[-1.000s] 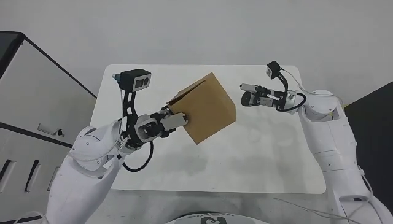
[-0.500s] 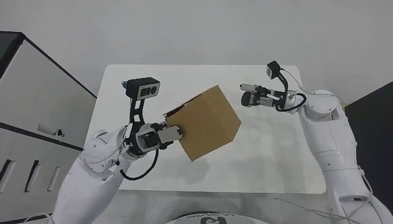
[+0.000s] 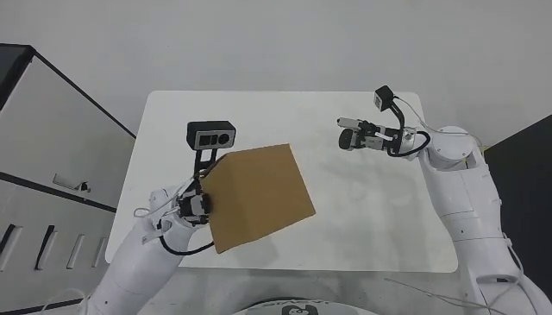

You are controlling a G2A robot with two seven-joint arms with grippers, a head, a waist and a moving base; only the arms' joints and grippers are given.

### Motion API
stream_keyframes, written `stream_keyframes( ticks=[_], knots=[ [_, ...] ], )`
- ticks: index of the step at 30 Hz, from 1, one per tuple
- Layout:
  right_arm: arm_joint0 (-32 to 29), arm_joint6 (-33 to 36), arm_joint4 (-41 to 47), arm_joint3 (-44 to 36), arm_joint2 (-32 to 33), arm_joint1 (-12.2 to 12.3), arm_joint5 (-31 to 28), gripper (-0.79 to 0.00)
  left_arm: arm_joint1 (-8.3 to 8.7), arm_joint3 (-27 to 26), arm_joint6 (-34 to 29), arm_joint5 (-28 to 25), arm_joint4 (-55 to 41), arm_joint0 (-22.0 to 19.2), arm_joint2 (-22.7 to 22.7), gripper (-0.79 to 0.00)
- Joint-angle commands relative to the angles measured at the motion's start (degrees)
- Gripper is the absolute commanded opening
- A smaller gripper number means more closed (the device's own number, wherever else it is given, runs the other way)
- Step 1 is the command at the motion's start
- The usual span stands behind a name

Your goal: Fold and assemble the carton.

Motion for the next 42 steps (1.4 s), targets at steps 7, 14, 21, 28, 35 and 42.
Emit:
stream_keyframes(
  ticks=[7,14,21,28,35,42],
  knots=[
    [0.0,0.0,0.0,0.0,0.0,0.0,0.0,0.000,-1.11,0.8,-1.4,1.5,-3.0,-0.6,0.1,-0.785],
    [0.0,0.0,0.0,0.0,0.0,0.0,0.0,0.000,-1.61,3.1,3.0,-1.0,2.9,-0.1,-2.0,-0.785],
    [0.0,0.0,0.0,0.0,0.0,0.0,0.0,0.000,-1.91,2.6,11.8,0.4,7.3,0.2,-4.1,-0.785],
    [0.0,0.0,0.0,0.0,0.0,0.0,0.0,0.000,-2.35,2.5,12.2,1.5,4.2,0.3,-4.2,-0.785],
    [0.0,0.0,0.0,0.0,0.0,0.0,0.0,0.000,-2.78,3.3,3.2,1.8,0.1,-1.1,-3.4,-0.785],
    [0.0,0.0,0.0,0.0,0.0,0.0,0.0,0.000,-3.12,4.8,-0.3,0.5,3.2,-2.4,-4.2,-0.785]
  ],
)
